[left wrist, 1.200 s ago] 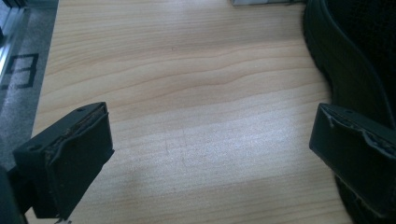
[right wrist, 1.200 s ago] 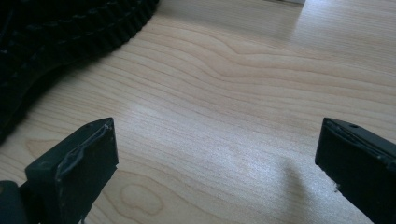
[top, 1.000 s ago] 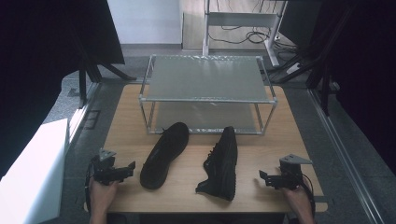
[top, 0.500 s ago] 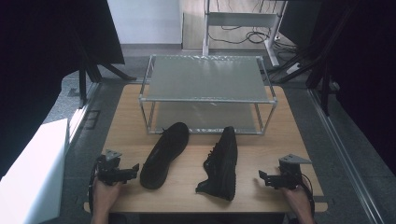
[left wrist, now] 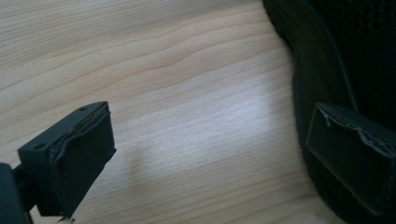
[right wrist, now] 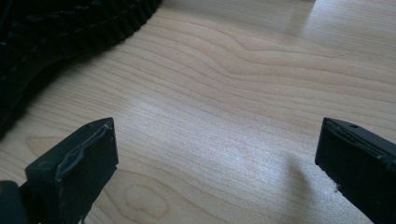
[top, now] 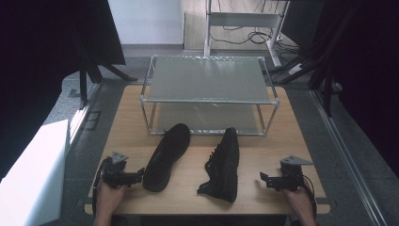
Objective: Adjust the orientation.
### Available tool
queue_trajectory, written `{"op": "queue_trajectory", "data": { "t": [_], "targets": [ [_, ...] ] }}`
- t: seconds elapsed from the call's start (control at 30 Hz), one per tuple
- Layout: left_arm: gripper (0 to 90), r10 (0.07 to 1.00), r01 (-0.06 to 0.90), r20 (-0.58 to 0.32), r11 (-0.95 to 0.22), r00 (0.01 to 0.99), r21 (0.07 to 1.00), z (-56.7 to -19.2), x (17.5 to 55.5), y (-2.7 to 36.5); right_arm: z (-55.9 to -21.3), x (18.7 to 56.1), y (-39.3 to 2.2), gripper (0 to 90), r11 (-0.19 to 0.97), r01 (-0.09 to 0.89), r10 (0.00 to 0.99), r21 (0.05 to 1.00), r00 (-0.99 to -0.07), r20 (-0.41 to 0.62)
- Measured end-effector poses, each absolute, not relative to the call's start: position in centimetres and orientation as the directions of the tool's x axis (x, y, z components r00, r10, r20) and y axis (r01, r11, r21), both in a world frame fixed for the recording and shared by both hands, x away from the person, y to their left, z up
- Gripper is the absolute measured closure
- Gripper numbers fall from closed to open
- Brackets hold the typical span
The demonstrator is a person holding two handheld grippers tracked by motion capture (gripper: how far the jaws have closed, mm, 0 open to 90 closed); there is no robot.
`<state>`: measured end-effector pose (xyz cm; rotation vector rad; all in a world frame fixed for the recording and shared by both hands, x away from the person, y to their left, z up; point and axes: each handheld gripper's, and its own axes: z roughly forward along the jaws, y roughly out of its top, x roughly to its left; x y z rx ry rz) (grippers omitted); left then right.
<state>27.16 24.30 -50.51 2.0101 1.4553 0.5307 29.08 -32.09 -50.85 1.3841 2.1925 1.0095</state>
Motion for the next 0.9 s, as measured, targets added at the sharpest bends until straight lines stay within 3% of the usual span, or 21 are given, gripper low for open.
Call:
{"op": "queue_trajectory", "data": {
  "t": [0.63,0.7,0.9],
  "targets": [
    [0.0,0.877,0.668,-0.026,-0.346,0.48,0.659,-50.4,26.6,18.7,-50.8,29.2,-31.9,0.0,0.274,0.631,0.884,0.726,-0.462,0.068],
    [0.0,0.878,0.652,0.012,-0.365,0.479,0.664,-50.1,26.5,18.4,-50.8,29.1,-31.9,0.0,0.278,0.628,0.883,0.727,-0.465,0.064],
    [0.0,0.9,0.638,-0.003,-0.306,0.435,0.706,-49.8,26.1,20.2,-50.4,29.0,-31.9,0.0,0.273,0.621,0.886,0.734,-0.461,0.06]
  ]
}}
